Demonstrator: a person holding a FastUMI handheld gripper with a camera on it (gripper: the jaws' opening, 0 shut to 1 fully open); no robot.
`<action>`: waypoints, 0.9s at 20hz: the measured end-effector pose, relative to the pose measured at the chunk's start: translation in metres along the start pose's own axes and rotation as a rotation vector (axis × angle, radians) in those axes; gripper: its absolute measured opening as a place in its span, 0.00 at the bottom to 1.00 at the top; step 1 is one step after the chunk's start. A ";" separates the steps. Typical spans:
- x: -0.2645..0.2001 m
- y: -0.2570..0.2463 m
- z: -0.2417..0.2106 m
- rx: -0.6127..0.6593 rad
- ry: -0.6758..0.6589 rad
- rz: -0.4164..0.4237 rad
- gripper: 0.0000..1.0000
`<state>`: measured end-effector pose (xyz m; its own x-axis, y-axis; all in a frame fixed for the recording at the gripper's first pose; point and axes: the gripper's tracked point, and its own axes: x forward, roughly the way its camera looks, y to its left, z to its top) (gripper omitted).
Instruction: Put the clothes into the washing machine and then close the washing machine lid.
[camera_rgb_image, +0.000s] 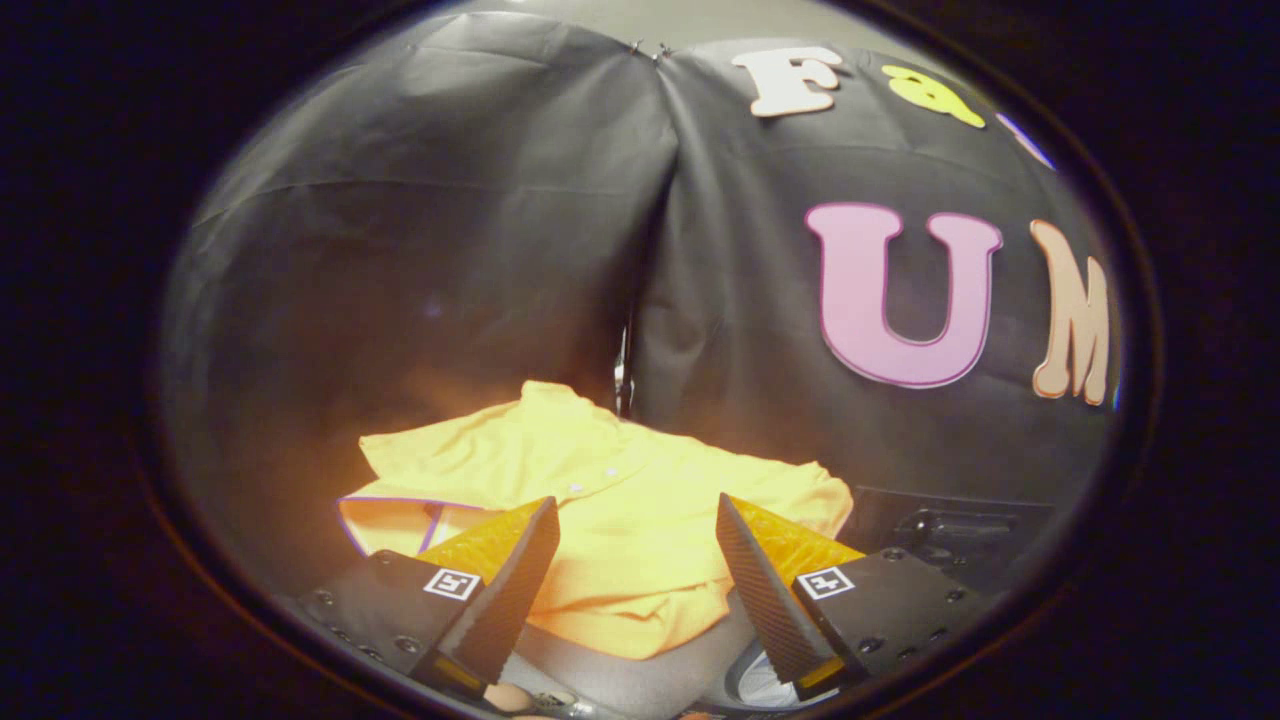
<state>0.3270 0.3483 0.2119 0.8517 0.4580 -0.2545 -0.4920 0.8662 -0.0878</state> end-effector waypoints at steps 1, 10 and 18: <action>0.009 -0.001 -0.009 -0.002 0.043 -0.007 0.99; 0.025 -0.002 -0.031 0.020 0.192 -0.037 0.63; 0.020 -0.024 -0.029 0.033 0.206 -0.119 0.10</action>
<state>0.3503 0.3308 0.1810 0.8468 0.3050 -0.4357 -0.3816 0.9191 -0.0983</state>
